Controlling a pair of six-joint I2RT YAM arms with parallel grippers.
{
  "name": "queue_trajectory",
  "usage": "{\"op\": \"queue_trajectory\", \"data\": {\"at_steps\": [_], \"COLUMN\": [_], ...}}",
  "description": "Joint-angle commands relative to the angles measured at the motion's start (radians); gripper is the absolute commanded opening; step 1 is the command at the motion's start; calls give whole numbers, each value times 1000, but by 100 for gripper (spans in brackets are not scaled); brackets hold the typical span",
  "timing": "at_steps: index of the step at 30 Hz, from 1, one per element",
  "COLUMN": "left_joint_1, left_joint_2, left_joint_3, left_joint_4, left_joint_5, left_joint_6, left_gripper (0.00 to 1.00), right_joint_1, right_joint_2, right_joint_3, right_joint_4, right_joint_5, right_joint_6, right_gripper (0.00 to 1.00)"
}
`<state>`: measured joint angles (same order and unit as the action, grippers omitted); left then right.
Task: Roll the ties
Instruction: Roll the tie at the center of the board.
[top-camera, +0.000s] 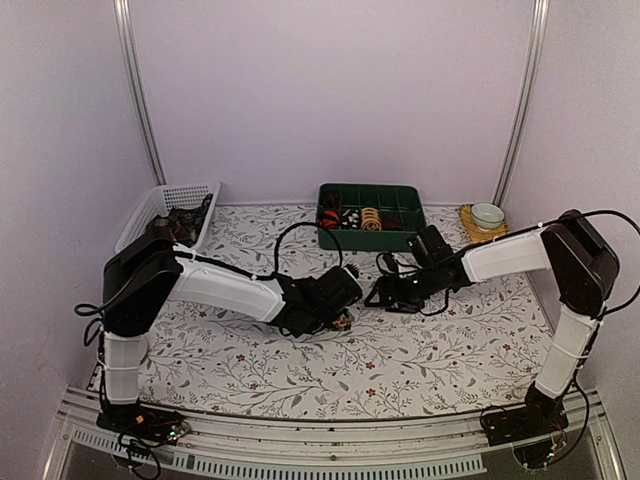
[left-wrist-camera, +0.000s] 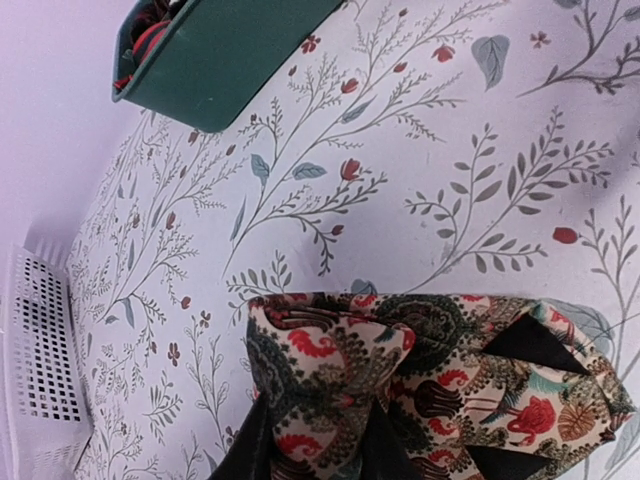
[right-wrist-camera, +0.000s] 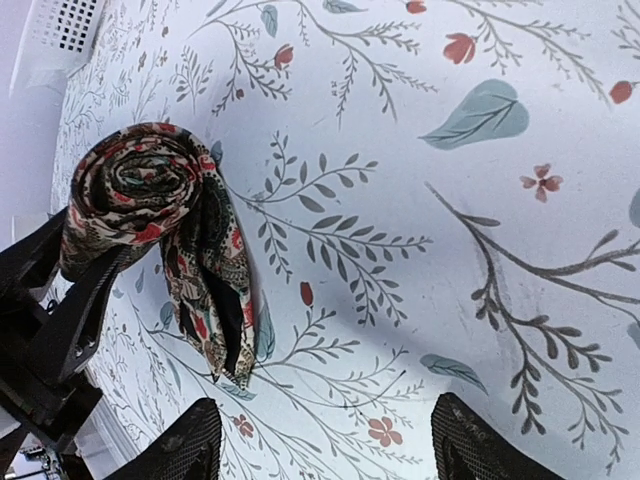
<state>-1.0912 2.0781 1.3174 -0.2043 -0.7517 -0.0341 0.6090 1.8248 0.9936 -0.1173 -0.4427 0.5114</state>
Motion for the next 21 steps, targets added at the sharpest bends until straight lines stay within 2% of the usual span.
{"op": "queue_trajectory", "data": {"at_steps": [1, 7, 9, 17, 21], "left_joint_1": [-19, -27, -28, -32, -32], "left_joint_2": [48, 35, 23, -17, -50], "left_joint_3": [-12, -23, -35, -41, -38], "left_joint_4": [-29, -28, -24, -11, 7], "left_joint_5": [30, 43, 50, 99, 113], "left_joint_6": [1, -1, -6, -28, -32], "left_gripper": [18, 29, 37, 49, 60], "right_joint_1": [-23, -54, -67, -84, -84], "right_joint_2": [-153, -184, -189, -182, -164], "right_joint_3": [-32, -60, -60, -51, -46], "right_joint_4": [-8, 34, 38, 51, 63], "right_joint_5": [-37, -85, -92, -108, -117], "right_joint_6": [8, 41, 45, 55, 61], "right_gripper": [74, 78, 79, 79, 80]}}
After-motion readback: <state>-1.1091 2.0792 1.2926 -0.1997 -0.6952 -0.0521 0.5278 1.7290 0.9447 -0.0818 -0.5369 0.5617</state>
